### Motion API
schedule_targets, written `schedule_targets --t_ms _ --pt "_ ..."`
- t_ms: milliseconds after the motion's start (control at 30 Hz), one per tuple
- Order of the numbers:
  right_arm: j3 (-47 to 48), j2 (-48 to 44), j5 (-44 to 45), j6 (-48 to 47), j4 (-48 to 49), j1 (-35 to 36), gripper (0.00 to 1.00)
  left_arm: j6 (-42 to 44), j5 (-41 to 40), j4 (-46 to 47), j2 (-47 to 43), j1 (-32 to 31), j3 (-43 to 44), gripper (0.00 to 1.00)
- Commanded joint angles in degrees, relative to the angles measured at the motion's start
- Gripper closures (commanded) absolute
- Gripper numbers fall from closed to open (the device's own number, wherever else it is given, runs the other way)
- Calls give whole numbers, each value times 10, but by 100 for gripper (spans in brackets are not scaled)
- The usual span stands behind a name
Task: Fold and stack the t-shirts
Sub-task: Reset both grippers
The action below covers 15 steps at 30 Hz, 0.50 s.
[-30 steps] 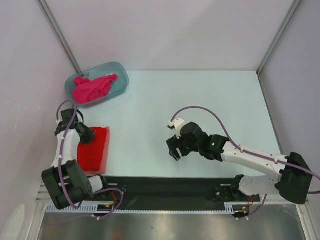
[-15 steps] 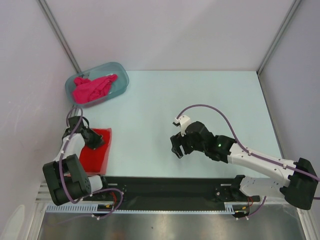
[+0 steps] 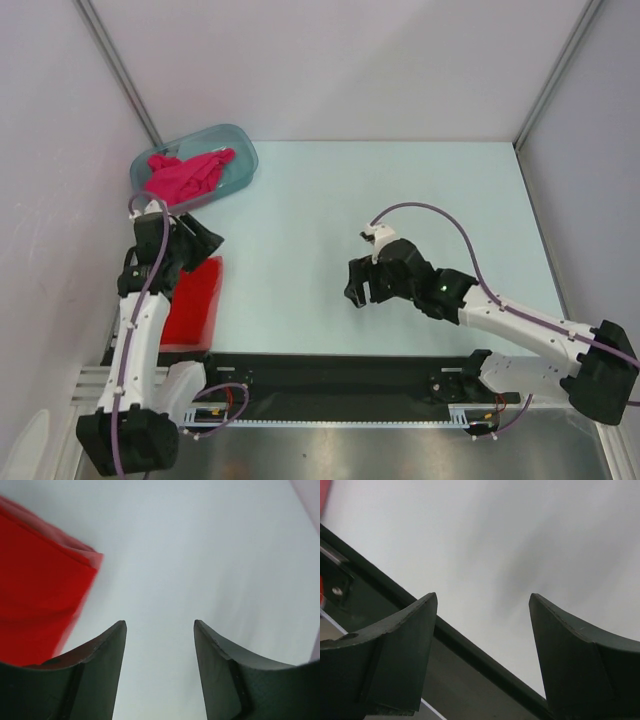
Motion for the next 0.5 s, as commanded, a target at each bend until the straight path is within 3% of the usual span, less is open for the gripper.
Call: schedule_targets --t_ms 0,33,133,300,333,433,467 --pt "-39 -36 -13 122 58 -42 21 -16 39 18 -30 -65 -9 37" --pt "-55 -62 -15 154 72 -52 21 -19 76 38 -34 -78 -19 37" --pt "-144 -129 -12 278 147 -83 20 -28 128 122 -48 -192 -53 18" --pt "-316 -281 15 522 237 -118 19 -15 184 196 -83 -324 -106 8" --pt "-343 -319 28 556 232 -117 18 -27 197 214 -103 -354 -125 1" --pt "-419 -482 75 634 161 -103 18 -73 231 285 -180 -386 -221 0" --pt "-431 -568 109 640 98 -85 17 -88 237 323 -204 -398 -270 0"
